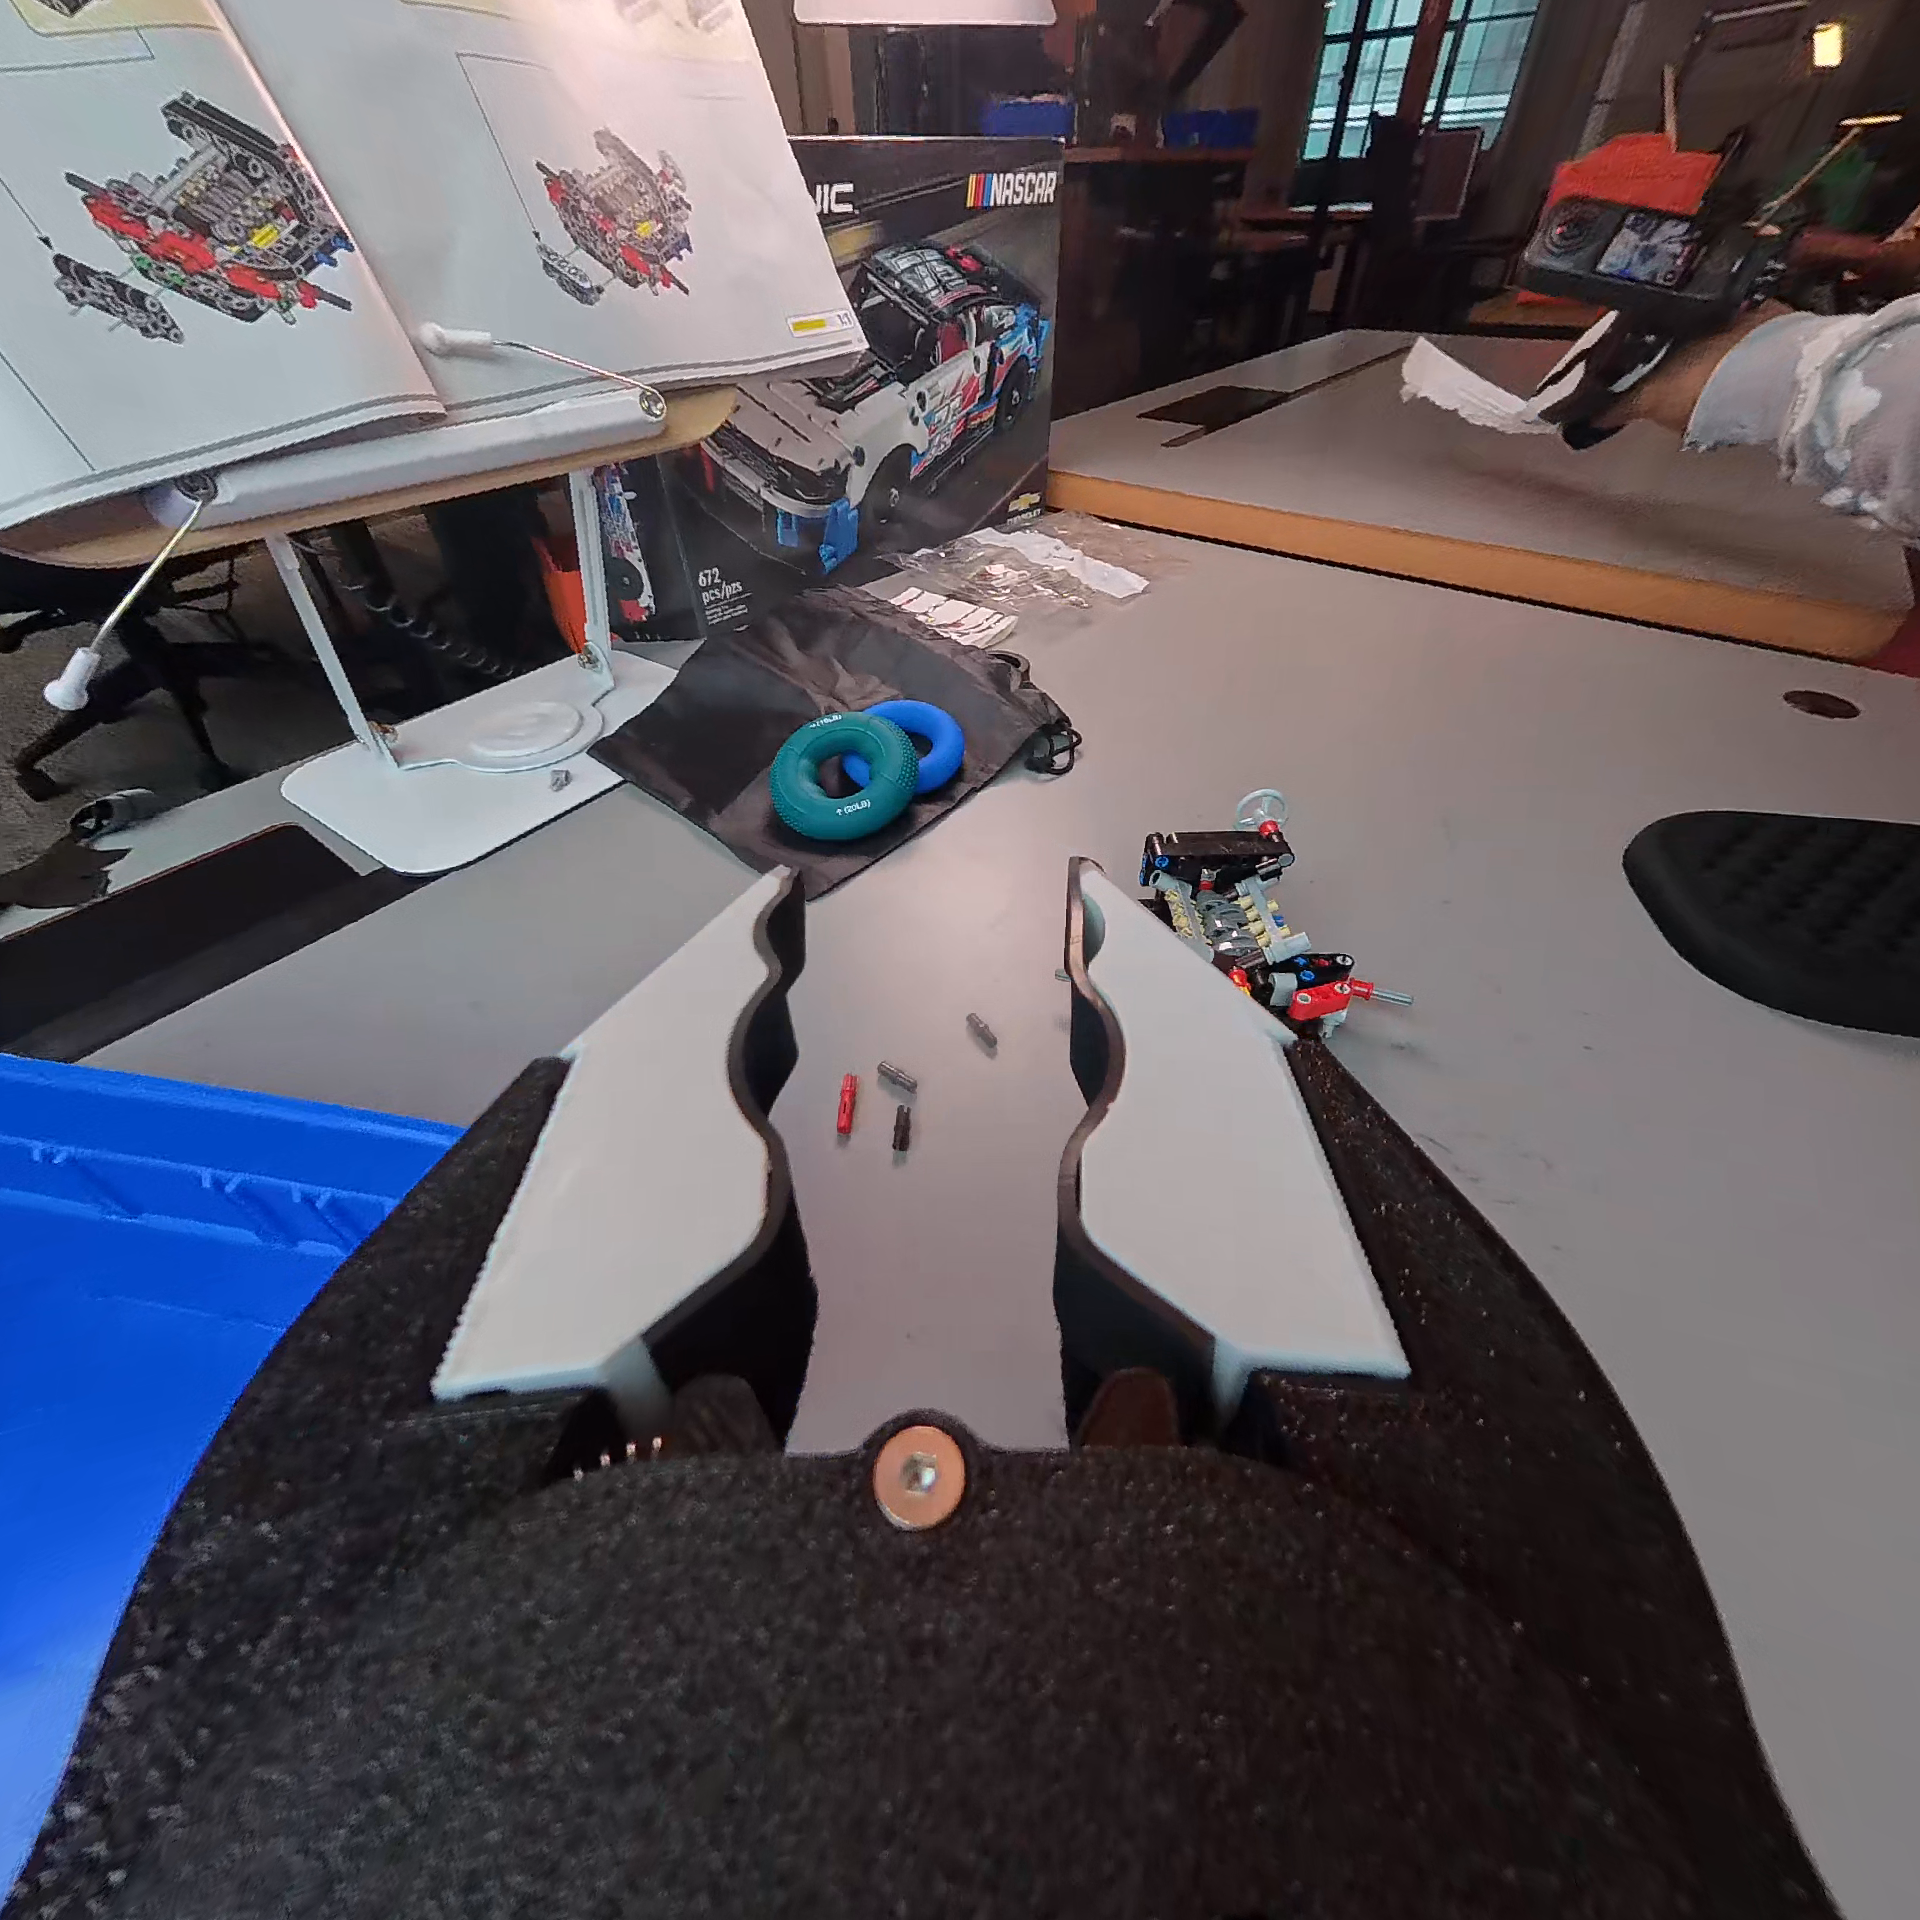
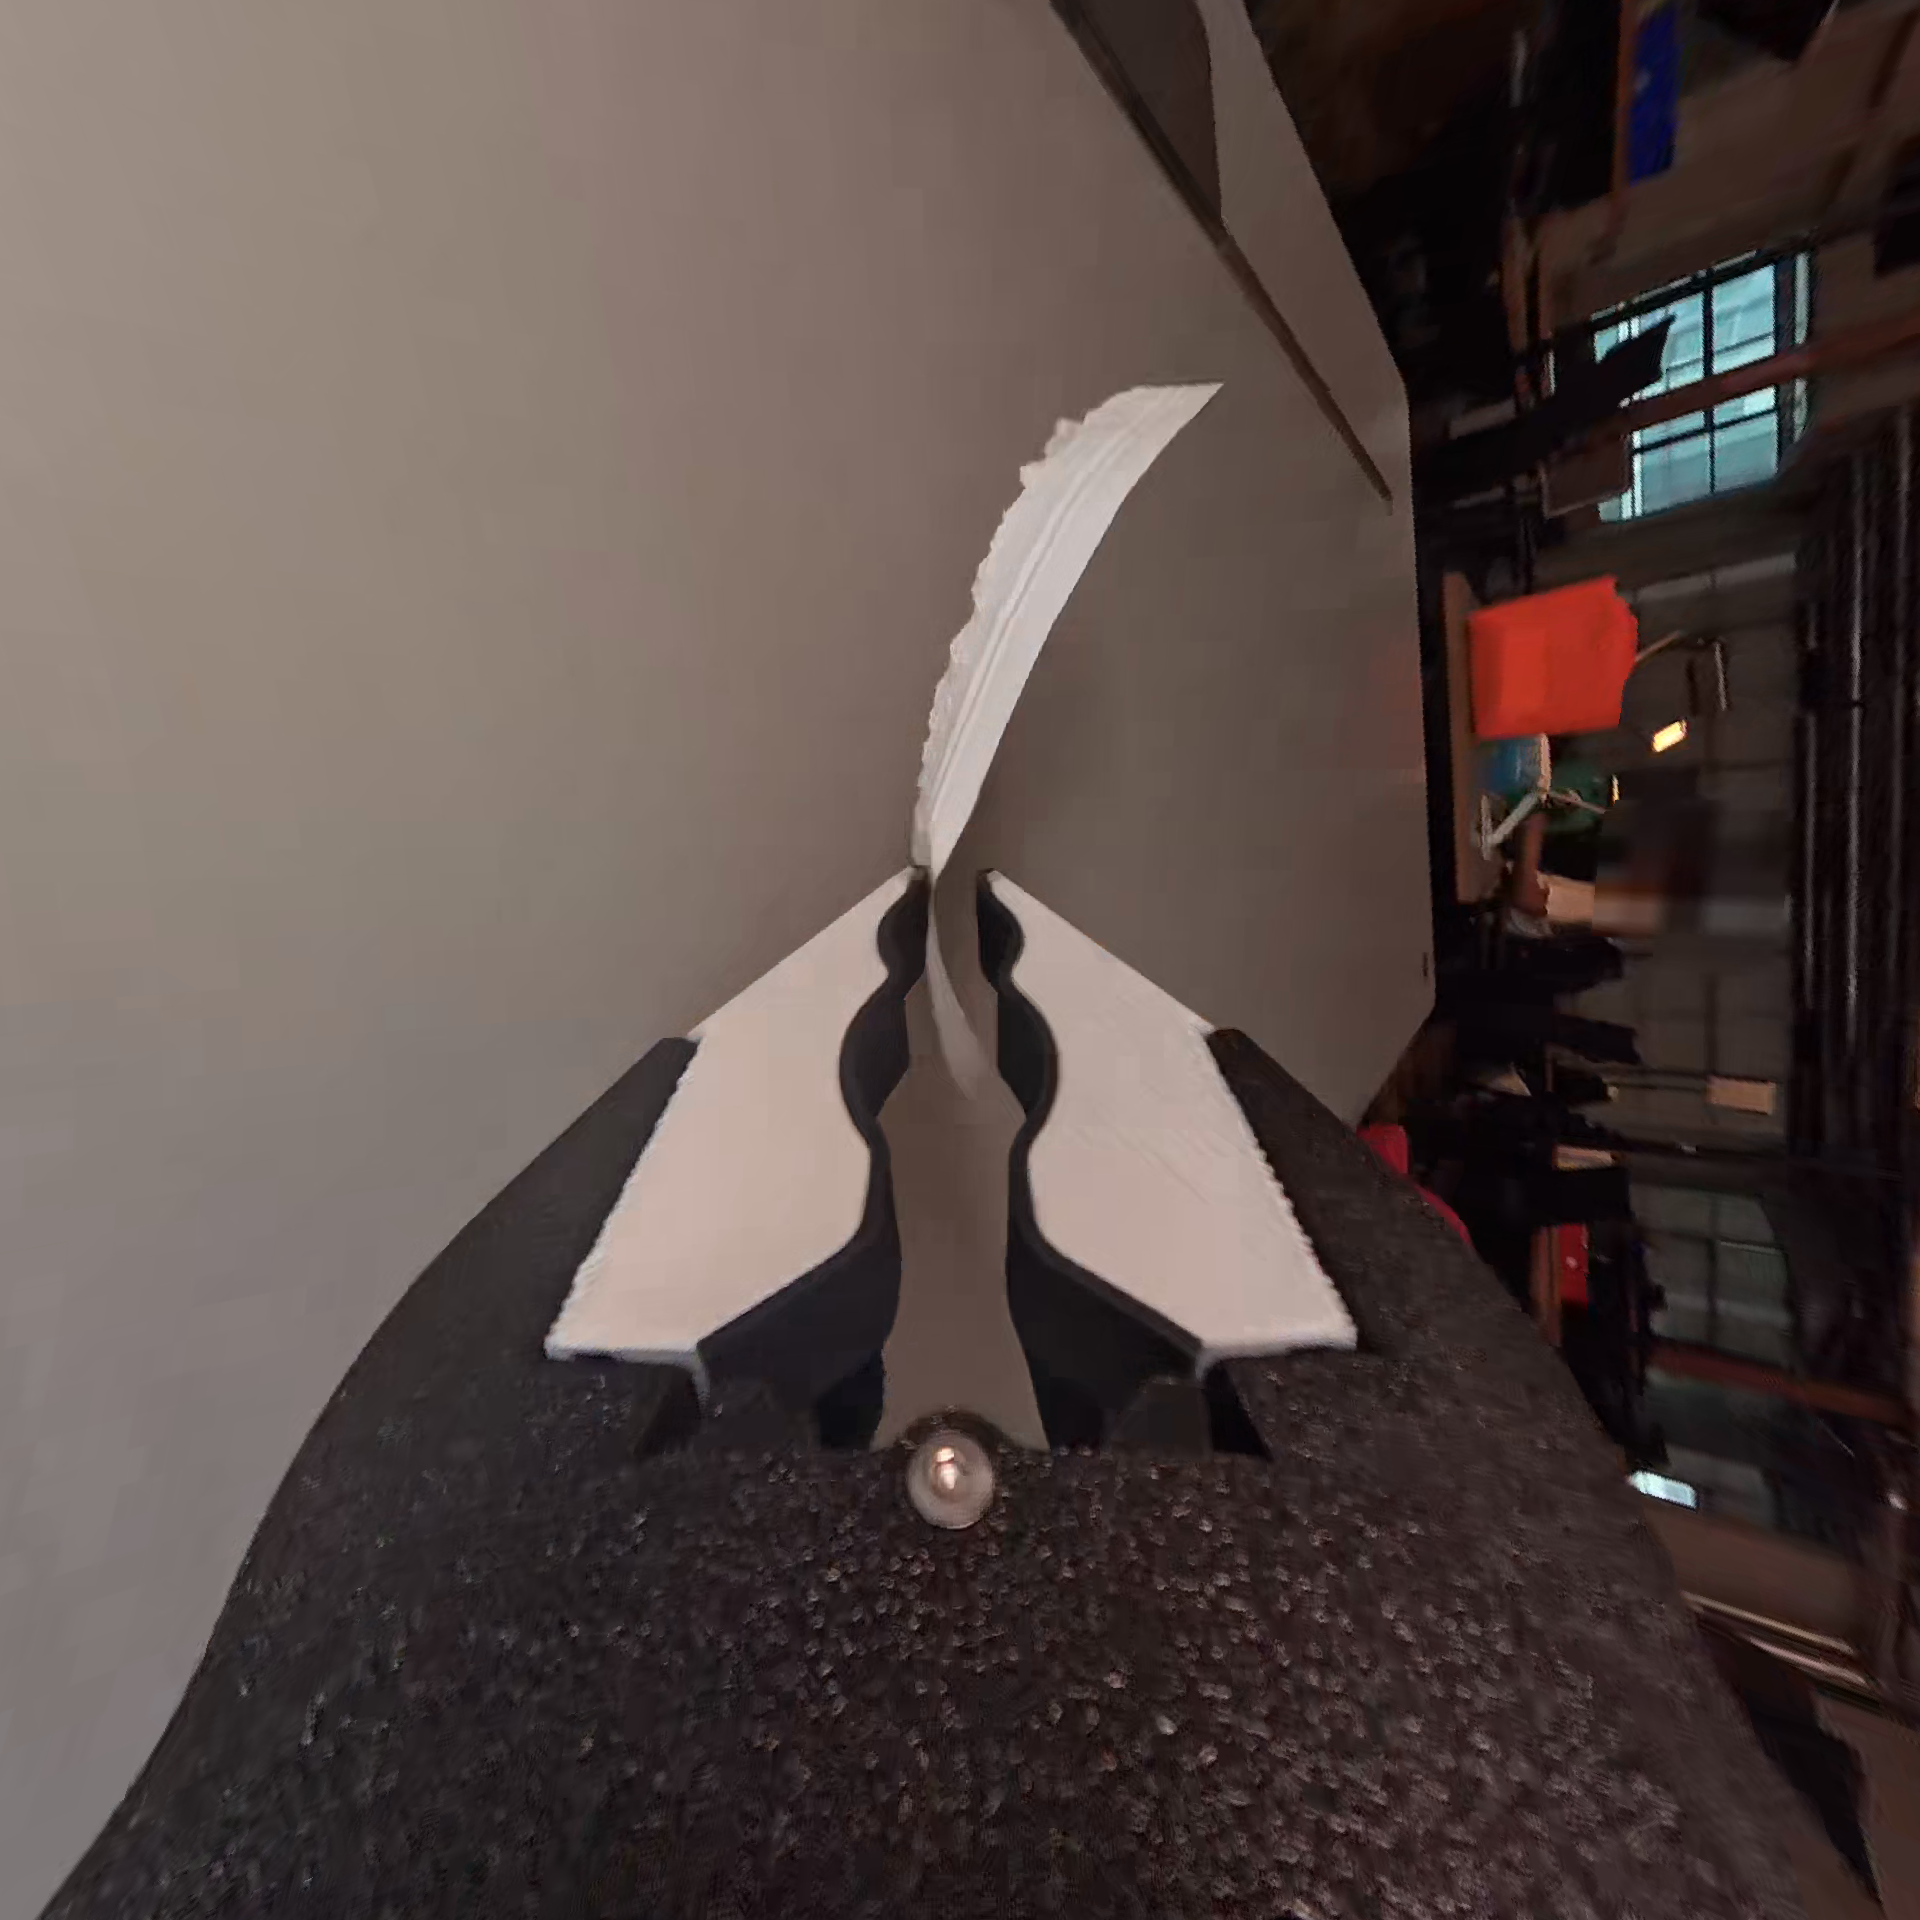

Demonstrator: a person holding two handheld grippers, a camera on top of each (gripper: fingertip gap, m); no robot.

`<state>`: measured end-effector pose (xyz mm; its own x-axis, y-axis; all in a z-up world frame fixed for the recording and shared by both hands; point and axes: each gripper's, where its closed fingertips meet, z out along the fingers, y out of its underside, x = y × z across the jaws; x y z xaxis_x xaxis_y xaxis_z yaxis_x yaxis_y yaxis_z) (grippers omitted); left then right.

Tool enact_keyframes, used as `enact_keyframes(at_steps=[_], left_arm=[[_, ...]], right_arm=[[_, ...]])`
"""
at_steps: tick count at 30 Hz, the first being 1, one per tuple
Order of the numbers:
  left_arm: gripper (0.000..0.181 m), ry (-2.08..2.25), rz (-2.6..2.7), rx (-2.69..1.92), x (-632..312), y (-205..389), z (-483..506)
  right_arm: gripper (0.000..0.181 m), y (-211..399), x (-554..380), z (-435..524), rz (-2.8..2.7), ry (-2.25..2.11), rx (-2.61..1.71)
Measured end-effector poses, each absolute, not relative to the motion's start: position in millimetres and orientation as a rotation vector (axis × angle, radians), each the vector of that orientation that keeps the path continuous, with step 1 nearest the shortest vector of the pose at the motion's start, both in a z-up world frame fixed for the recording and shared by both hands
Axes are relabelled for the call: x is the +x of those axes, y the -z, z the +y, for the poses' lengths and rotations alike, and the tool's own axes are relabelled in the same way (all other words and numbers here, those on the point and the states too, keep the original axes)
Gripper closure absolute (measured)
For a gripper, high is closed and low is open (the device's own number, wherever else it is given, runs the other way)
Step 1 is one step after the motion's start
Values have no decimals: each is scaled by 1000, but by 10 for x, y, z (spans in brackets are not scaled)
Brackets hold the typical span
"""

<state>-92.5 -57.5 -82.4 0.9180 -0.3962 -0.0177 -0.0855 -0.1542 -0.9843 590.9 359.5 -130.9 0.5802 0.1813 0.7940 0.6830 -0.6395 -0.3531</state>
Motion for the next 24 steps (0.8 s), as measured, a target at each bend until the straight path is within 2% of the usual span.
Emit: enact_keyframes(at_steps=[1,2,5,8,11,14,19,22,24], left_arm=[[131,285,369,-1721,-911,839,-565],[131,287,370,-1726,-901,855,-554],[130,297,376,-1740,-869,914,-513],[130,321,383,-1759,-819,994,-466],[131,318,390,-1778,-785,1101,-427],[131,273,344,-1815,-834,1230,-376],[131,214,284,-1865,-877,1377,-326],[131,203,313,-1874,-823,1433,-326],[132,199,336,-1881,-794,1461,-329]], right_arm=[[159,1367,5999,3604,-689,1016,-2161],[148,1345,5993,3631,-694,1047,-2132],[143,1053,5242,3730,-767,906,-1902],[142,1021,3641,3435,-968,352,-1761],[141,1174,2026,2682,-1128,-288,-1763],[142,1304,865,2083,-1185,-719,-1813],[138,1675,-190,1936,-1310,-690,-1901],[136,1974,-383,1985,-1390,-548,-2030],[146,1998,-459,2003,-1385,-551,-2045]])
